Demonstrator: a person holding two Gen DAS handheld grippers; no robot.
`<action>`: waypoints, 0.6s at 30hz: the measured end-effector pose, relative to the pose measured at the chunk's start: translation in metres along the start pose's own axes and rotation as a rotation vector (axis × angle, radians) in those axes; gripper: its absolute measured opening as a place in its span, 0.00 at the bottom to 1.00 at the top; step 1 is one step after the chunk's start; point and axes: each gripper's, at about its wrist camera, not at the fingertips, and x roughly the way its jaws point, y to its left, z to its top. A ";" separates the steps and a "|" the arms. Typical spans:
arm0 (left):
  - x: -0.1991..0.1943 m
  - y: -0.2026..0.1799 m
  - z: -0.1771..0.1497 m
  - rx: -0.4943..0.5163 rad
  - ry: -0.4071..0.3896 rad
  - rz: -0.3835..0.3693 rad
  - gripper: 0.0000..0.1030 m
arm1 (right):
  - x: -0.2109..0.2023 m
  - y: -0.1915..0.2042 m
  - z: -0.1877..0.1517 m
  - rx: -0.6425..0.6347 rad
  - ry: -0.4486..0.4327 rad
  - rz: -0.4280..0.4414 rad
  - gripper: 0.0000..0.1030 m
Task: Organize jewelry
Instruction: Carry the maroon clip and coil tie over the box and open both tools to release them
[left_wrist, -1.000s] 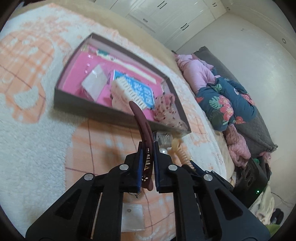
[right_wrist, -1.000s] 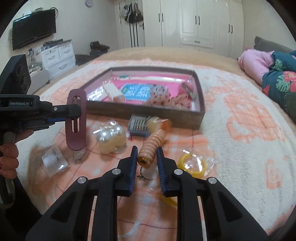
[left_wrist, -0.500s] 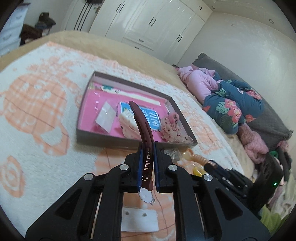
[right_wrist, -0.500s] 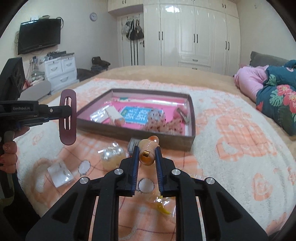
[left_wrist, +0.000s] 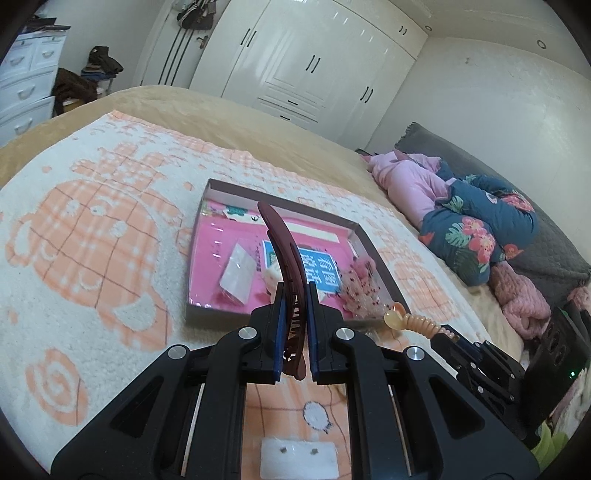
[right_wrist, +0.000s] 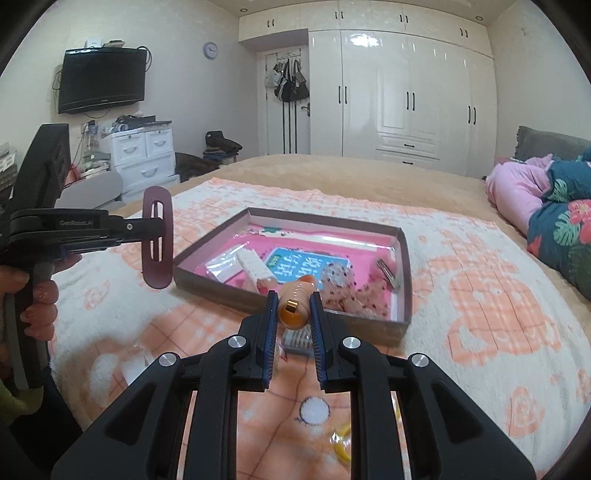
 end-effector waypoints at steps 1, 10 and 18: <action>0.001 0.000 0.002 0.000 -0.002 0.002 0.04 | 0.001 0.001 0.002 -0.002 -0.002 0.002 0.16; 0.018 -0.002 0.027 0.000 -0.017 0.008 0.04 | 0.013 -0.007 0.021 -0.002 -0.031 -0.001 0.16; 0.041 -0.018 0.038 0.048 -0.007 -0.014 0.04 | 0.026 -0.027 0.031 0.017 -0.029 -0.045 0.16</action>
